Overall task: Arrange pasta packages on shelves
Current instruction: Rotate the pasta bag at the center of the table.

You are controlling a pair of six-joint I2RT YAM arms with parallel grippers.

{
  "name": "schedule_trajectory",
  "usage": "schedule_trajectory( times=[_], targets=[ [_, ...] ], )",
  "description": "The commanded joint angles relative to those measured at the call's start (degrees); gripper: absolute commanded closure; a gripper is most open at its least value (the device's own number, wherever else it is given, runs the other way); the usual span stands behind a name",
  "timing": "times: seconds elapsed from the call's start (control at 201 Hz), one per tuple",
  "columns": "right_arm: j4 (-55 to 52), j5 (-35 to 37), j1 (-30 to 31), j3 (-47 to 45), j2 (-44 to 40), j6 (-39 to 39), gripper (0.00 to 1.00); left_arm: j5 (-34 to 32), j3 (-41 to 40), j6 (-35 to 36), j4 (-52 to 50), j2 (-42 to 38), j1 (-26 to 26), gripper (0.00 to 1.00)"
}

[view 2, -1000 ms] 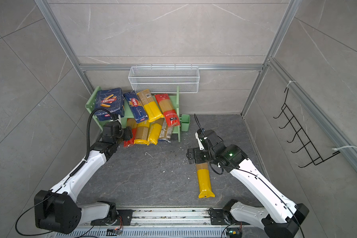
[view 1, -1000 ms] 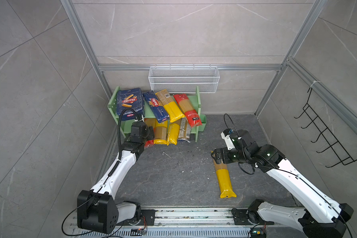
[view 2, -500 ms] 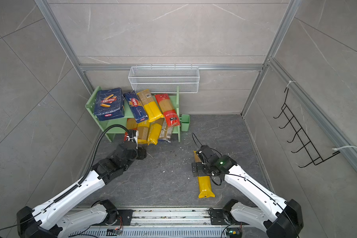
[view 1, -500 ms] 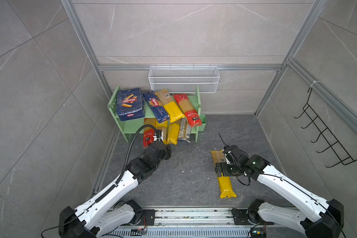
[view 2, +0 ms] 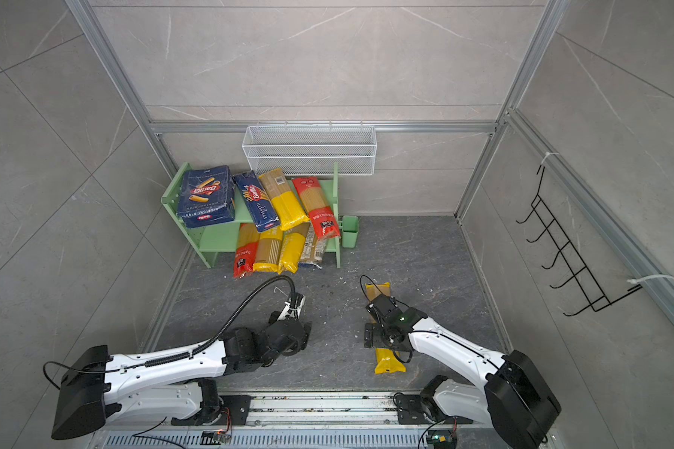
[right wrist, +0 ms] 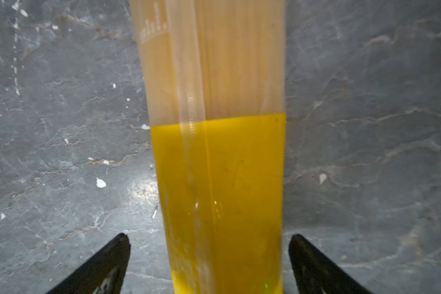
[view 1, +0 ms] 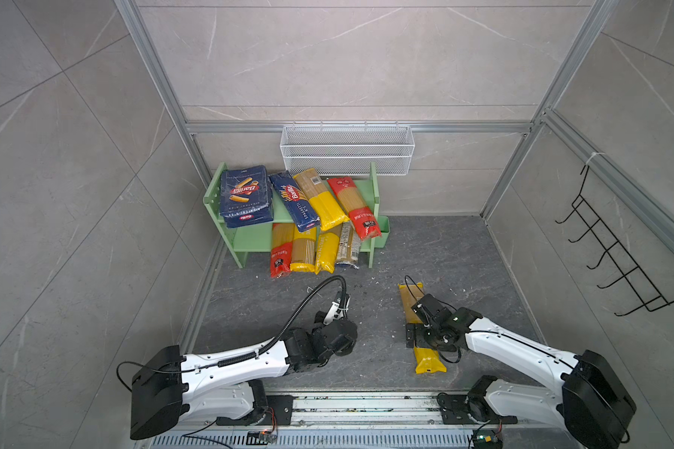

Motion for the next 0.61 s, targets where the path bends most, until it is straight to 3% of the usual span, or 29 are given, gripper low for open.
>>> schedule_trajectory(
  times=[0.0,0.269,0.443,0.602],
  targets=[
    [6.1,-1.1,3.9,0.5,2.7,4.1,0.01,-1.3,-1.6,-2.2,1.8,-6.1,0.0,0.25],
    [7.4,1.8,18.2,15.0,21.3,8.1,0.01,-3.1,-8.8,-7.2,-4.1,-19.2,0.0,0.25],
    [6.8,1.8,20.4,22.6,27.8,7.4,0.0,-4.0,-12.0,-9.0,-8.1,-26.6,0.0,0.25],
    [4.5,3.3,20.5,24.5,25.8,6.7,0.0,-2.9,-11.1,-7.6,-9.4,-26.1,0.0,0.23]
  ],
)
